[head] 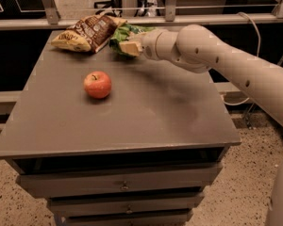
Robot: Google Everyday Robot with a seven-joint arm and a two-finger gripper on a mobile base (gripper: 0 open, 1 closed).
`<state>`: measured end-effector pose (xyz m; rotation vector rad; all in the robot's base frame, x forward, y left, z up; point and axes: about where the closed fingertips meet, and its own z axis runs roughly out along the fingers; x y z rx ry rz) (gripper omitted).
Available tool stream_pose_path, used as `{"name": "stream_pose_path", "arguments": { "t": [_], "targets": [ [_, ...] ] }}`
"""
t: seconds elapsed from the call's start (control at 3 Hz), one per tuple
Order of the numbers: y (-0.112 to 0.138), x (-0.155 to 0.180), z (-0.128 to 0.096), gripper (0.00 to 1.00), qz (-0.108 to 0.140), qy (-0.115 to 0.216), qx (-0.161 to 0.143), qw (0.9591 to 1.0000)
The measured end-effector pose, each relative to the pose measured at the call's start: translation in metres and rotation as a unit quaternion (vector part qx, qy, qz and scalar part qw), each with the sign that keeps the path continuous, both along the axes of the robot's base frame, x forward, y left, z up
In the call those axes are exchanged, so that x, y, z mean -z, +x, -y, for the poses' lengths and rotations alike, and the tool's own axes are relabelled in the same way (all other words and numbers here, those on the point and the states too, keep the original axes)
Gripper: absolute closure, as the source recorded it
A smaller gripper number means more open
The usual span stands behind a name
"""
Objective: Move green rice chip bag near brown chip bag
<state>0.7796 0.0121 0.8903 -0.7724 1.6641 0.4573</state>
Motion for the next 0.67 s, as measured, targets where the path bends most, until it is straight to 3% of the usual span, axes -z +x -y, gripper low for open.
{"name": "stream_pose_path", "arguments": {
  "t": [0.67],
  "targets": [
    [-0.001, -0.007, -0.028, 0.13, 0.020, 0.026, -0.044, 0.9985]
  ]
}}
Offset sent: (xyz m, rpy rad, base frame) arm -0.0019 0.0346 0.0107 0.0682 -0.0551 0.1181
